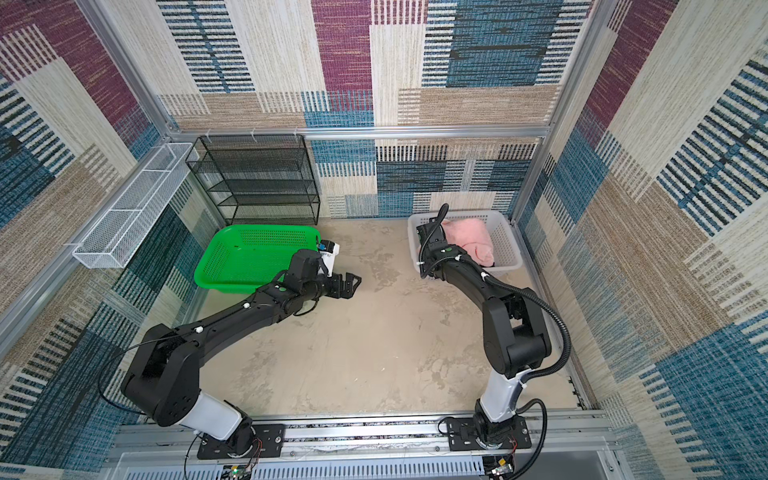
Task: Fold and stack the towels
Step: 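Lift the pink towel out of the white basket with the right gripper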
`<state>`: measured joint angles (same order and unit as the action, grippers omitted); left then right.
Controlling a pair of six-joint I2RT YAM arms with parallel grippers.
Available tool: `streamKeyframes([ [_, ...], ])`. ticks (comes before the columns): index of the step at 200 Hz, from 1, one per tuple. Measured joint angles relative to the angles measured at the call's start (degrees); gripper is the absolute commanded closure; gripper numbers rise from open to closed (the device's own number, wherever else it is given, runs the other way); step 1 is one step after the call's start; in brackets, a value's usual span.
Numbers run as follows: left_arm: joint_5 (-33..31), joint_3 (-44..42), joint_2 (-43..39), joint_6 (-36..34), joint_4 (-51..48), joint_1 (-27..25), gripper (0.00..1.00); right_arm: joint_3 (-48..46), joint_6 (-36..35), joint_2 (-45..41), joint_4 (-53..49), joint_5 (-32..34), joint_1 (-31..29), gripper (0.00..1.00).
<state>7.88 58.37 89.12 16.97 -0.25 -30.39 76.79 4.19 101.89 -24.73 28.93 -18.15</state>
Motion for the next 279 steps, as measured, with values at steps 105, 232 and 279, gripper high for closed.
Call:
streamKeyframes([
  [105, 0.0, -0.2, 0.0, -0.2, 0.0, 0.0, 0.03, 25.6, -4.8, -2.9, -2.1, 2.1, 5.5, 1.00],
  [232, -1.4, -1.4, -1.8, -0.2, 0.0, 0.0, 0.01, 40.2, -12.0, -3.5, -3.5, -9.5, 6.6, 1.00],
  [279, -5.2, -4.2, -6.9, 0.3, 0.0, 0.1, 0.01, 36.4, -12.8, -9.4, -2.1, -24.6, 2.1, 1.00],
])
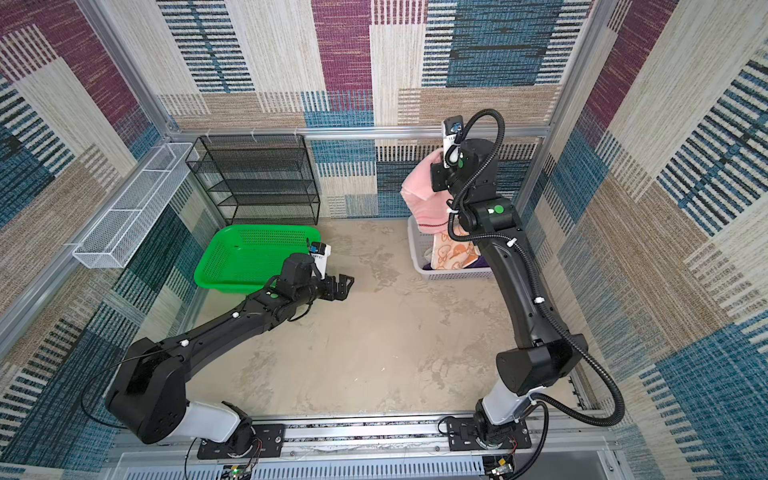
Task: Fold and stack the towels
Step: 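Lift the pink towel out of the white basket with the right gripper, then lower the pink towel onto the table beside the white basket and release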
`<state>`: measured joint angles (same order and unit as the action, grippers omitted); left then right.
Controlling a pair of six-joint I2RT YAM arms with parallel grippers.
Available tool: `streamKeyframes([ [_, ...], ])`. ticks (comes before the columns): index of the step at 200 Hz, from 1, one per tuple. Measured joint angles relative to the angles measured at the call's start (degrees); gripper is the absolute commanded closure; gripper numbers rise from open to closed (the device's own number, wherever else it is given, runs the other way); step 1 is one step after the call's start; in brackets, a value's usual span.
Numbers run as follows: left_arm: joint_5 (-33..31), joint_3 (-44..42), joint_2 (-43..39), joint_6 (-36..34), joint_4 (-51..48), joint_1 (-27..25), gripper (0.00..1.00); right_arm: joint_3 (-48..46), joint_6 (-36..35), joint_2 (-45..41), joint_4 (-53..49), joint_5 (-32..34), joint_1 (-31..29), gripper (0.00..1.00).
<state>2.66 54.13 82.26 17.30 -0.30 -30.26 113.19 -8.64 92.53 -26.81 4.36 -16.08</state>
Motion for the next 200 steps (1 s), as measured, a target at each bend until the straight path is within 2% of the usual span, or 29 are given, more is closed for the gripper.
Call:
streamKeyframes([
  [73, -3.1, -4.7, -15.6, -1.2, -1.4, 0.0, 0.01, -19.6, 3.4, -14.7, 2.9, -21.4, -6.4, 1.00],
  [114, -5.2, -9.1, -24.1, -2.3, -3.0, 0.0, 0.02, -29.8, 6.5, -18.8, 3.5, -28.2, -6.9, 1.00],
  [133, -5.5, -10.6, -25.8, -2.4, -3.2, 0.0, 0.02, -30.8, 7.3, -16.2, 3.7, -29.2, -7.1, 0.99],
  [156, -5.7, -11.3, -25.9, -2.4, -3.5, 0.0, 0.03, -29.2, 7.8, -8.5, 3.9, -29.2, -7.0, 0.98],
  [200, -6.7, -11.5, -23.3, -2.4, -3.5, 0.0, 0.03, -16.3, 8.4, 12.3, 1.7, -27.1, -7.0, 1.00],
])
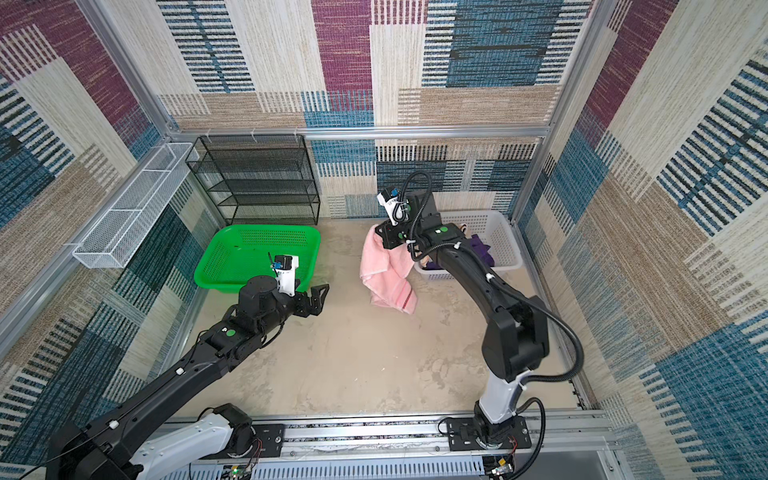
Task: Fold and stack the towels
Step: 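Lower the pink towel onto the table beside the white basket and release, then move the left gripper toward the pink towel while the right gripper withdraws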
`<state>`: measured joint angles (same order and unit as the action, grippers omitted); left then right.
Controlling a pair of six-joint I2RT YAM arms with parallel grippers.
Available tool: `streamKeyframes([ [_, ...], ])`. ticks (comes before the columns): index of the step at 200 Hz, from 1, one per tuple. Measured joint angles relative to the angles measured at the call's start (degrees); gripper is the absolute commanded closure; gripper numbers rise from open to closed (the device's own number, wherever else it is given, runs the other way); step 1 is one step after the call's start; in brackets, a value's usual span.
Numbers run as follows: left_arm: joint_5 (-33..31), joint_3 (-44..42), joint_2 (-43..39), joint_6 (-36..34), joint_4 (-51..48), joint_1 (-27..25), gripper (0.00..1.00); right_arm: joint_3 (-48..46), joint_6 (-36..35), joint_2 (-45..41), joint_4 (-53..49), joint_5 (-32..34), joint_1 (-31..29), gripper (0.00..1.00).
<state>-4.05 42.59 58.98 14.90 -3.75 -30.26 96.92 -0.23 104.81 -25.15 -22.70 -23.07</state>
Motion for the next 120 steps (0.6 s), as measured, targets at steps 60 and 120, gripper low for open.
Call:
streamKeyframes([
  [60, 1.4, 0.8, 3.8, 0.0, -0.4, 0.0, 0.02, 7.8, 1.6, 13.2, -0.8, 3.4, -0.8, 0.00],
  [120, 3.0, 1.4, 5.2, -0.1, -0.8, 0.0, 0.02, 0.6, 5.8, 13.4, 0.4, 13.8, -0.7, 0.00],
])
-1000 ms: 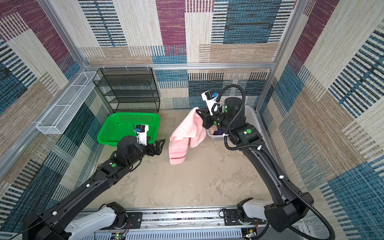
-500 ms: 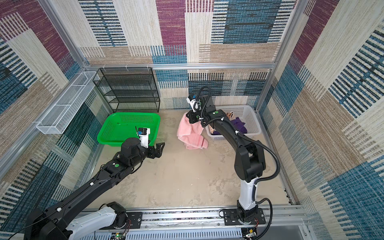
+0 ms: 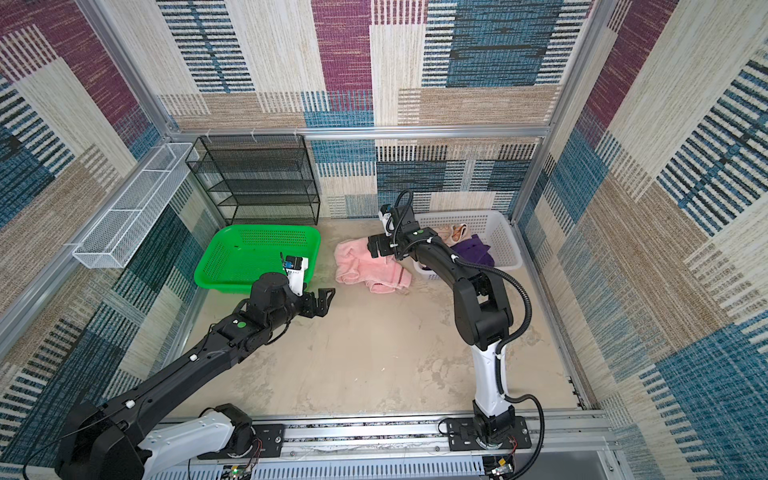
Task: Fold and stack the towels
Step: 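Move the left gripper toward the pink towel while the right gripper withdraws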
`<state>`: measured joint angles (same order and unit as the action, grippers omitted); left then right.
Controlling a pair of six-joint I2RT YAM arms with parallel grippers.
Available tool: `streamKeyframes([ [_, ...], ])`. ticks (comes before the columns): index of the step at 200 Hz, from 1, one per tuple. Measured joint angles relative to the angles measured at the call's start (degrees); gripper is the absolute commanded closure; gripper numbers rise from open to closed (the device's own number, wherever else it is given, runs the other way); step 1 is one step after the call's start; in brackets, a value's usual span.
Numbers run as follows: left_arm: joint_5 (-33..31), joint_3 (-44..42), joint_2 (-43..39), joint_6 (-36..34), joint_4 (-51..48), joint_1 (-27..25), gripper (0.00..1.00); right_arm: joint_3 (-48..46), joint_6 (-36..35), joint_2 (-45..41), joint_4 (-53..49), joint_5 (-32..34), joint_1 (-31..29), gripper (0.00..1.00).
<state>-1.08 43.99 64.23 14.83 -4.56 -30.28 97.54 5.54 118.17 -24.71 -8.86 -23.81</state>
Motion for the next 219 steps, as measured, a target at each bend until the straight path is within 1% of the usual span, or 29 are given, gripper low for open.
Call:
streamKeyframes([
  [24, 0.7, 0.6, 1.0, 0.0, 0.0, 0.0, 0.01, -4.1, 0.2, -0.4, 0.1, 0.5, -0.2, 0.00],
  [43, 1.5, 1.3, 2.2, 0.0, 0.0, 0.0, 0.01, -5.3, 0.3, -0.7, 0.9, 1.7, -0.4, 0.00],
  [70, 1.4, 3.4, 4.7, 0.0, -1.0, -0.2, 0.01, -5.5, 0.4, -0.6, 0.9, 5.9, -0.1, 0.00],
  [106, 0.6, 6.8, 9.8, 0.1, -3.9, -2.5, 0.03, -8.7, 1.7, -1.5, 1.7, 10.9, 3.3, 0.00],
  [135, 0.5, 9.9, 14.5, 0.0, -5.3, -5.0, 0.05, -10.3, 1.9, -3.7, 1.9, 12.5, 6.5, 0.00],
  [147, 0.6, 11.8, 16.7, -0.1, -6.0, -6.2, 0.06, -11.8, 1.8, -5.7, 2.7, 12.8, 7.1, 0.00],
  [185, -0.1, 20.5, 25.5, -3.2, -8.2, -10.6, 0.08, -19.1, 0.7, -18.1, 6.9, 7.3, 7.0, 0.00],
  [204, -1.7, 26.0, 30.4, -5.1, -10.3, -12.9, 0.08, -21.6, 1.1, -23.8, 9.0, 8.3, 7.0, 0.00],
  [219, -3.1, 30.8, 34.3, -7.2, -12.2, -14.9, 0.09, -22.7, 2.5, -26.5, 8.8, 11.6, 7.2, 0.00],
])
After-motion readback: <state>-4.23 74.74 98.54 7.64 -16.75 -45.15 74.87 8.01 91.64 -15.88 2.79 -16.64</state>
